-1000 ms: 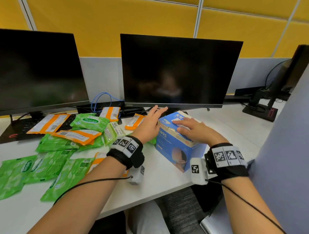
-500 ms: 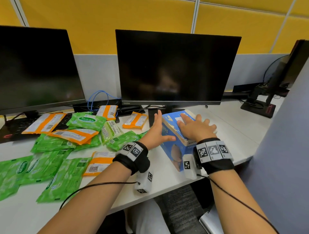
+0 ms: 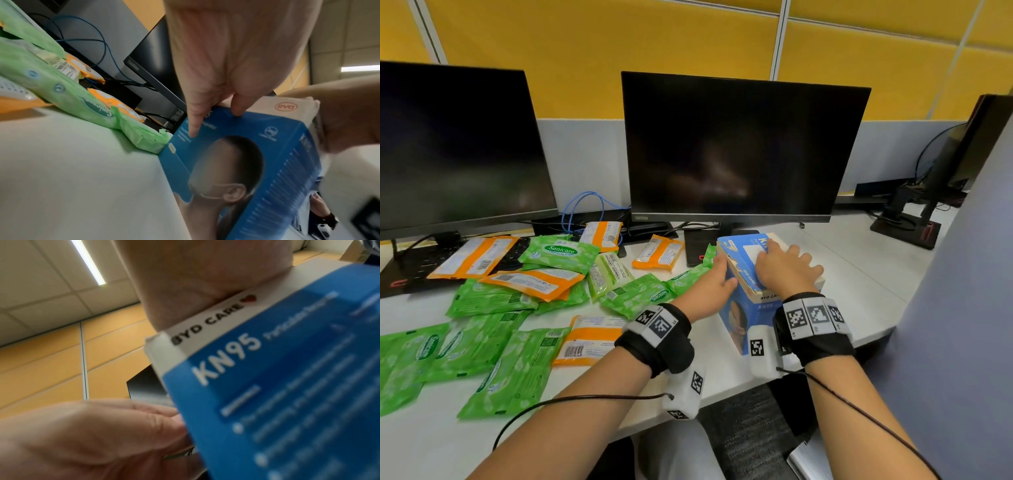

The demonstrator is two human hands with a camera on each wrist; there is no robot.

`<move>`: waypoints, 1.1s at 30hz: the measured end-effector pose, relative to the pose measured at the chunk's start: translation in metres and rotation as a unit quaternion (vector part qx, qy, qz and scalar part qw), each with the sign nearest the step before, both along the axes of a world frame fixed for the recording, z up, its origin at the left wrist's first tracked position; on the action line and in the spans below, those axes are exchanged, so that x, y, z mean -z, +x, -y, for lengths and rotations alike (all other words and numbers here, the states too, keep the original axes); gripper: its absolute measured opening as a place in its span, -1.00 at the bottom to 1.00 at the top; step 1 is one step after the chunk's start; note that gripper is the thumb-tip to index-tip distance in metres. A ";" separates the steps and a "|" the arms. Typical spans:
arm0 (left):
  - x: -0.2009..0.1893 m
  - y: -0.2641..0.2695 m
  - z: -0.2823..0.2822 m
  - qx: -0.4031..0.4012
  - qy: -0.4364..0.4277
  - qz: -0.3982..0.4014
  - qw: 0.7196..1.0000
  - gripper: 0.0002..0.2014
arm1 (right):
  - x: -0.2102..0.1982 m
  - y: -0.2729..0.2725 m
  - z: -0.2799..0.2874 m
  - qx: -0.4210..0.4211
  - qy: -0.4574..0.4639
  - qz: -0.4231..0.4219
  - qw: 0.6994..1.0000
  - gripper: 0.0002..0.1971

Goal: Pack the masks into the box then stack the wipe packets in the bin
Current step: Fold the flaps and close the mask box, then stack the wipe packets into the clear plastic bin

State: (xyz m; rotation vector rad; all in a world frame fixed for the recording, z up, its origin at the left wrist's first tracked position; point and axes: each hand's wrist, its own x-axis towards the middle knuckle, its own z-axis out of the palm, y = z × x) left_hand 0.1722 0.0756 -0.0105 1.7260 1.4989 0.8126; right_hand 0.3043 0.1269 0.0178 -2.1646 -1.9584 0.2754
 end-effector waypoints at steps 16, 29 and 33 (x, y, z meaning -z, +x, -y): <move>-0.024 -0.130 0.046 -0.116 -0.029 -0.273 0.955 -0.46 | -0.028 -0.093 0.023 -0.304 0.206 -0.237 0.899 -0.72; -0.036 -0.270 0.186 -0.458 0.081 -0.441 0.768 -0.53 | 0.051 -0.236 0.101 -0.559 -0.162 0.028 0.812 -0.21; -0.061 -0.293 0.224 -0.580 -0.049 -0.396 0.710 -0.43 | 0.060 -0.262 0.131 -0.598 -0.172 0.067 0.780 -0.02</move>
